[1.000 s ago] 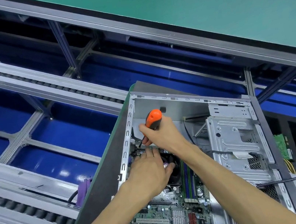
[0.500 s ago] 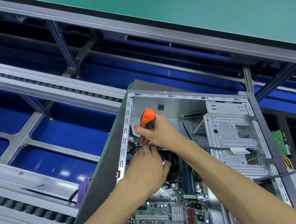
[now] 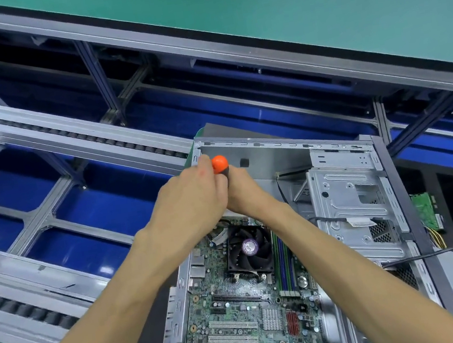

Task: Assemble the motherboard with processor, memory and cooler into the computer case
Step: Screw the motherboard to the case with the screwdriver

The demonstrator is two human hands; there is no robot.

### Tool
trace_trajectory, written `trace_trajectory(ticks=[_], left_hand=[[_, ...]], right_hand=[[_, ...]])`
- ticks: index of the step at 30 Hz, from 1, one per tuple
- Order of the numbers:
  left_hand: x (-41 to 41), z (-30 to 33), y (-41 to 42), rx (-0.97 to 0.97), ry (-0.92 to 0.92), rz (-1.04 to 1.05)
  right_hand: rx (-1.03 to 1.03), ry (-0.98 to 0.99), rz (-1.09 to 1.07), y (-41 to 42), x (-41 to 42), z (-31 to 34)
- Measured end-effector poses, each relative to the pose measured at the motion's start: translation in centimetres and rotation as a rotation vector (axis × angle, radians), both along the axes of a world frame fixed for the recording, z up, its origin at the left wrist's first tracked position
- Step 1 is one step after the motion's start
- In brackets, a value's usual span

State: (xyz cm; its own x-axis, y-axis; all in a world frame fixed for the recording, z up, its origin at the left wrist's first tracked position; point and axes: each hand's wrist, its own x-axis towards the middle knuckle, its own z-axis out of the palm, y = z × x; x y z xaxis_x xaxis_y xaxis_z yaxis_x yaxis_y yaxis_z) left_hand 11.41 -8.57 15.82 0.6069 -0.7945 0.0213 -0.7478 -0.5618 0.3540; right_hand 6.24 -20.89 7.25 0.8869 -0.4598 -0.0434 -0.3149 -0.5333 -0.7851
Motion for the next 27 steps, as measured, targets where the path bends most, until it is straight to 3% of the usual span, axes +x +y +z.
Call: trace_trajectory(ticks=[7, 11, 15, 18, 24, 27], left_hand=[[0.9, 0.5, -0.2, -0.093, -0.097, 0.014], [1.4, 1.2, -0.1, -0.105, -0.003, -0.084], [1.3, 2.1, 0.2, -0.037, 0.059, -0.185], [1.4, 2.4, 0.2, 0.032, 0.041, -0.177], [1.8, 2.2, -0.4, 0.118, -0.163, -0.038], [1.6, 2.0, -0.7, 0.100, -0.144, -0.010]], right_hand=[[0.058, -0.010, 0.032, 1.1, -0.1, 0.0], [0.010, -0.021, 0.078, 1.1, -1.1, 0.5], [0.193, -0.039, 0.068, 1.0, -2.4, 1.3], [0.174, -0.096, 0.089, 1.5, -2.7, 1.7], [0.105, -0.097, 0.050, 1.1, -2.4, 1.9], [0.081, -0.066, 0.045, 1.2, -2.4, 1.9]])
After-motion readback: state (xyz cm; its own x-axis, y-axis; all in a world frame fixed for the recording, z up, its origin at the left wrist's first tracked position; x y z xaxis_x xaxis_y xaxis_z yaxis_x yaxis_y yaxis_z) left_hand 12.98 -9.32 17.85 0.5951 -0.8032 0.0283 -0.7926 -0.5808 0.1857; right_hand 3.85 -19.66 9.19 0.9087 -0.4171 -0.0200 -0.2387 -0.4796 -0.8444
